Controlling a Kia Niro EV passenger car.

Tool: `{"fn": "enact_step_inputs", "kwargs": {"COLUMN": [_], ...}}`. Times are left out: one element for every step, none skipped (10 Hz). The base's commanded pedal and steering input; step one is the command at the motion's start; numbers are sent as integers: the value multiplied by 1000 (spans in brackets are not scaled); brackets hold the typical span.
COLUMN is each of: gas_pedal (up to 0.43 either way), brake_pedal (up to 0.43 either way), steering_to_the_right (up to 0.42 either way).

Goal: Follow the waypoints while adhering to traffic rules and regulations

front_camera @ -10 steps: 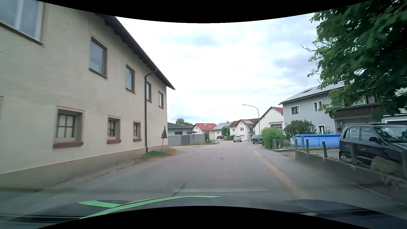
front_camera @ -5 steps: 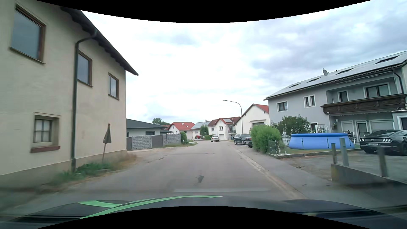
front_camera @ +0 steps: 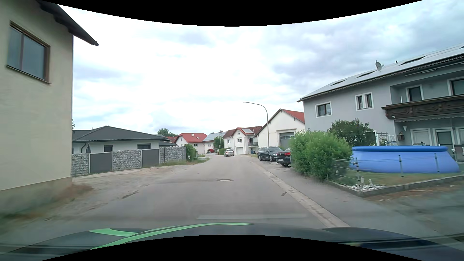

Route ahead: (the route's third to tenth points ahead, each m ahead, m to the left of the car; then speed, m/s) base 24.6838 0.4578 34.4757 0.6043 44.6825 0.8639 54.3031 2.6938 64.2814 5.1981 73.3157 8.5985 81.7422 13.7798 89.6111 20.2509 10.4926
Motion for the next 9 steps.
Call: {"fn": "enact_step_inputs", "kwargs": {"gas_pedal": [189, 189, 189, 189, 189, 189, 189, 189, 189], "brake_pedal": [0, 0, 0, 0, 0, 0, 0, 0, 0], "steering_to_the_right": [14, 11, 11, 9, 7, 6, 2, -3, -4]}}
